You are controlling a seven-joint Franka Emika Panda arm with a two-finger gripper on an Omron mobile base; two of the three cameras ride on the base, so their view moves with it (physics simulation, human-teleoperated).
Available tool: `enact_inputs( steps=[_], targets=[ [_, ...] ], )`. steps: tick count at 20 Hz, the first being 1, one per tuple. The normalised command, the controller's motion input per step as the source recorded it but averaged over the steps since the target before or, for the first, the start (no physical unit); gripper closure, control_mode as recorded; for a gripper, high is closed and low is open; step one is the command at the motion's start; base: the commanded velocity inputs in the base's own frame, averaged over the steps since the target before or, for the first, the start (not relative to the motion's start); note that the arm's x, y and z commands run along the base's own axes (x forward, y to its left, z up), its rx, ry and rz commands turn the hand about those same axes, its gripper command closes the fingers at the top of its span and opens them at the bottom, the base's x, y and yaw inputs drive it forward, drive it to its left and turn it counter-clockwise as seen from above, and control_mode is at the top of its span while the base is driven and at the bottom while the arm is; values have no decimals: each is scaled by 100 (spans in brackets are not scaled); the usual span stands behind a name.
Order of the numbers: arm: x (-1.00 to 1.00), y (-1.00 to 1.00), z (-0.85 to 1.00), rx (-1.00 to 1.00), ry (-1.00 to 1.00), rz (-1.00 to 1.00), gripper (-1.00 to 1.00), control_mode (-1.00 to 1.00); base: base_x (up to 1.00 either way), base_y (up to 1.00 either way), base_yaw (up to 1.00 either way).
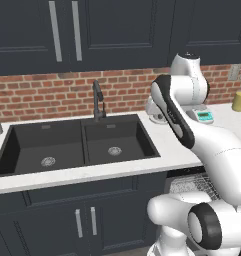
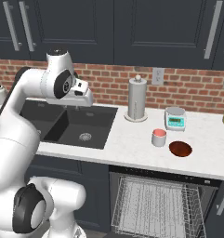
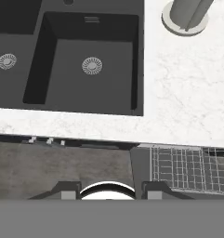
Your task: Pick up the cup and bowl from the counter, place them in the dishwasher, and close the dishwasher door.
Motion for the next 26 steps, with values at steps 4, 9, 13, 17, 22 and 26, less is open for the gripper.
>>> enact_inputs(
  steps=[4, 9, 13, 17, 22, 26],
  targets=[
    [-20, 0, 0, 0, 0, 0, -100, -100, 0, 0, 0],
    [-22, -4, -42, 0, 8, 0, -100, -100, 0, 0, 0],
    [-2, -21, -72, -1, 0, 0, -100, -100, 0, 0, 0],
    [4, -41, -50, -1, 7, 0, -100, -100, 0, 0, 0],
    [55, -79, -27, 0, 22, 2, -100, -100, 0, 0, 0],
    [100, -98, -3, 0, 37, 5, -100, -100, 0, 0, 0]
  ],
)
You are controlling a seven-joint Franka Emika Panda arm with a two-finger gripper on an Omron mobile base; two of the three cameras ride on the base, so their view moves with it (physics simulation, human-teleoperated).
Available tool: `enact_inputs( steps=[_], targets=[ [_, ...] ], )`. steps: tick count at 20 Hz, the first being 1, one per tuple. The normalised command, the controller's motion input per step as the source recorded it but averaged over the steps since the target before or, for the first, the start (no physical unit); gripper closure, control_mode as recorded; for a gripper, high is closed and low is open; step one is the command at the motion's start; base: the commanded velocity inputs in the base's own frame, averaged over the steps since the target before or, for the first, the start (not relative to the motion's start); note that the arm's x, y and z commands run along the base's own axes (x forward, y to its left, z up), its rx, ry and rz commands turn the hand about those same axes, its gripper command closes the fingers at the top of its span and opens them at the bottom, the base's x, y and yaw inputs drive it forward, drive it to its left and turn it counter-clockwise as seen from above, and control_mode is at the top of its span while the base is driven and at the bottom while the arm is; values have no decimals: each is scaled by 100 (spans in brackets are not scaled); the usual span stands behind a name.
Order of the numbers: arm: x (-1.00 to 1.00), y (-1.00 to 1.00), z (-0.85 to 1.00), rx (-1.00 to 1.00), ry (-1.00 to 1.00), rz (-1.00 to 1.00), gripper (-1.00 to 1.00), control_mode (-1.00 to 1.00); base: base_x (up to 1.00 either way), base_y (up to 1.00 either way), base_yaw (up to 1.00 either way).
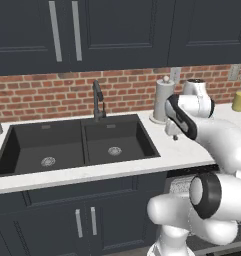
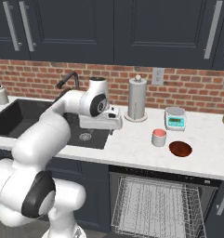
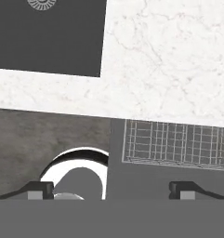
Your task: Pick up the cup and bowl from the counter, place them in the dishwasher, and close the dishwasher door.
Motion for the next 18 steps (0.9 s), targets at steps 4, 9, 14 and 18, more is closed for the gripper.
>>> enact_inputs(
  steps=[4, 9, 14, 18],
  targets=[
    [100, -97, -3, 0, 41, 3, -100, -100, 0, 0, 0],
    [100, -91, -9, 0, 40, 5, -100, -100, 0, 0, 0],
    [94, -75, -14, 0, 30, 11, -100, -100, 0, 0, 0],
    [7, -10, -32, 0, 3, 6, -100, -100, 0, 0, 0]
  ],
)
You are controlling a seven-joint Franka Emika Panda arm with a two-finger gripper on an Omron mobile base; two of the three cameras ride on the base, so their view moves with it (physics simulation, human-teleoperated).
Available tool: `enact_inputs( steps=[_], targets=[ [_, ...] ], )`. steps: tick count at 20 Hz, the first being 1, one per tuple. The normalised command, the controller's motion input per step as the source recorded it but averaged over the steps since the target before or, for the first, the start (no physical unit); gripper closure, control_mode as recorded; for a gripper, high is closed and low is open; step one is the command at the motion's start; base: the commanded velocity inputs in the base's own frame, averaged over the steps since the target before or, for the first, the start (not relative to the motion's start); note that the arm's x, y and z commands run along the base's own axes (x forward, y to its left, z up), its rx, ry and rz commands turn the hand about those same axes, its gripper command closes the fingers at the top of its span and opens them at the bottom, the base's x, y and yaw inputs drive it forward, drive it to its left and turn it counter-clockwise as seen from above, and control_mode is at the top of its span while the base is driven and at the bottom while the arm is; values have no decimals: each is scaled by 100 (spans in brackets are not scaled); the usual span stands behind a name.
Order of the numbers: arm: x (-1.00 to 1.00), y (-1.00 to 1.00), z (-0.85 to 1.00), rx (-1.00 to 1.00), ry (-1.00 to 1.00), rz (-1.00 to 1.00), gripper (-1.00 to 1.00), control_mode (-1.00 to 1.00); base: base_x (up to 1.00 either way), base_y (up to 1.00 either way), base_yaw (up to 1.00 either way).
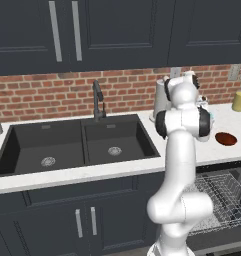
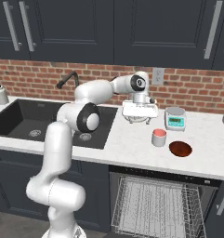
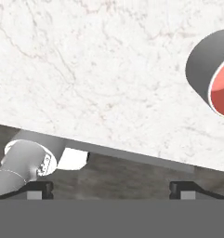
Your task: Pick up the cup and bowl from the counter, place them in the dishwasher, and close the dishwasher door.
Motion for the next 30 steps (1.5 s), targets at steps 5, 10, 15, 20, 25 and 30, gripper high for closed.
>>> enact_inputs(
  steps=[5, 10, 15, 20, 25, 30],
  targets=[
    [-15, 1, -37, 0, 0, 6, -100, -100, 0, 0, 0],
    [-6, 8, -19, 0, 0, 12, -100, -100, 0, 0, 0],
    [0, 0, -1, 0, 1, 12, -100, -100, 0, 0, 0],
    [0, 0, -25, 1, -12, 10, -100, -100, 0, 0, 0],
    [0, 0, -29, 1, -18, 11, -100, -100, 0, 0, 0],
    [5, 0, -24, 0, -10, 3, -100, -100, 0, 0, 0]
  ],
)
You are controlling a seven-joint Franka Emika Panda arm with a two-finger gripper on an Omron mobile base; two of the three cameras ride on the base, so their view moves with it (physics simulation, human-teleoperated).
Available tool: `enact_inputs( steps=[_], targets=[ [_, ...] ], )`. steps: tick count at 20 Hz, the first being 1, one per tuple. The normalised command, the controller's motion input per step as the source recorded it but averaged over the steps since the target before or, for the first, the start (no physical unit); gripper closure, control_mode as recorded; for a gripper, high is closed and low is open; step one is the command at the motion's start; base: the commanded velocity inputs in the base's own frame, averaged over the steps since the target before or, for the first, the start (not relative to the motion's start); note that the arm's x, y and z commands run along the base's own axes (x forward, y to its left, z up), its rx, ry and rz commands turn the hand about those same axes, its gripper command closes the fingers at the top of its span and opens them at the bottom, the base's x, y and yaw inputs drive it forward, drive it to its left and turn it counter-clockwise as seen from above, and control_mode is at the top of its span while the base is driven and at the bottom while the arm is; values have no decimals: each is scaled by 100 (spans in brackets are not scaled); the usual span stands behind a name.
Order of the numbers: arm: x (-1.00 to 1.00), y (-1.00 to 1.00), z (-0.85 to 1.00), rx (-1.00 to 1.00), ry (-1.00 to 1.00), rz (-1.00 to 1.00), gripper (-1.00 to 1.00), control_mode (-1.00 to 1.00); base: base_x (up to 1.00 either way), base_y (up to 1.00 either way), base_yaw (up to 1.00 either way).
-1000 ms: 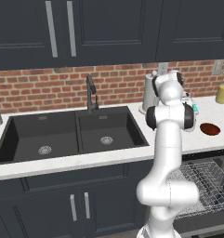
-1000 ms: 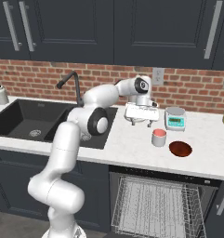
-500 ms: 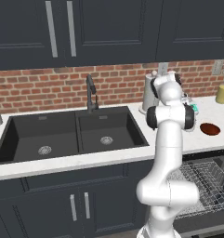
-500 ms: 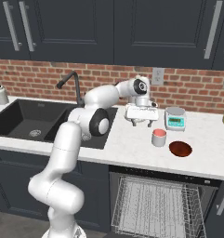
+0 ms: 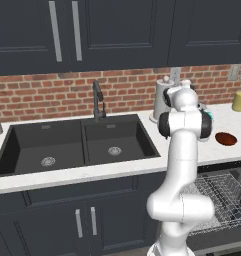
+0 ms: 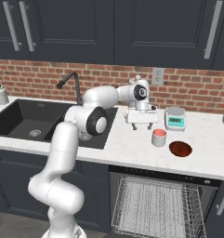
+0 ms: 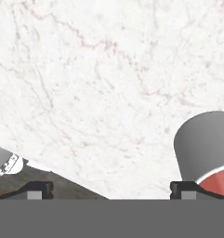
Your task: Pick up the cup and bowl from the counter, place them in the dishwasher, and close the dishwasher door.
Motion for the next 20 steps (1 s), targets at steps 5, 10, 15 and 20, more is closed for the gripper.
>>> enact_inputs(
  steps=[5, 10, 15, 20],
  targets=[
    [27, 0, -6, 0, -9, -1, -100, -100, 0, 0, 0],
    [20, 0, 0, 0, -13, -8, -100, -100, 0, 0, 0],
    [0, 0, 0, 0, -12, -15, -100, -100, 0, 0, 0],
    [8, 0, 0, 0, -6, -21, -100, -100, 0, 0, 0]
  ],
)
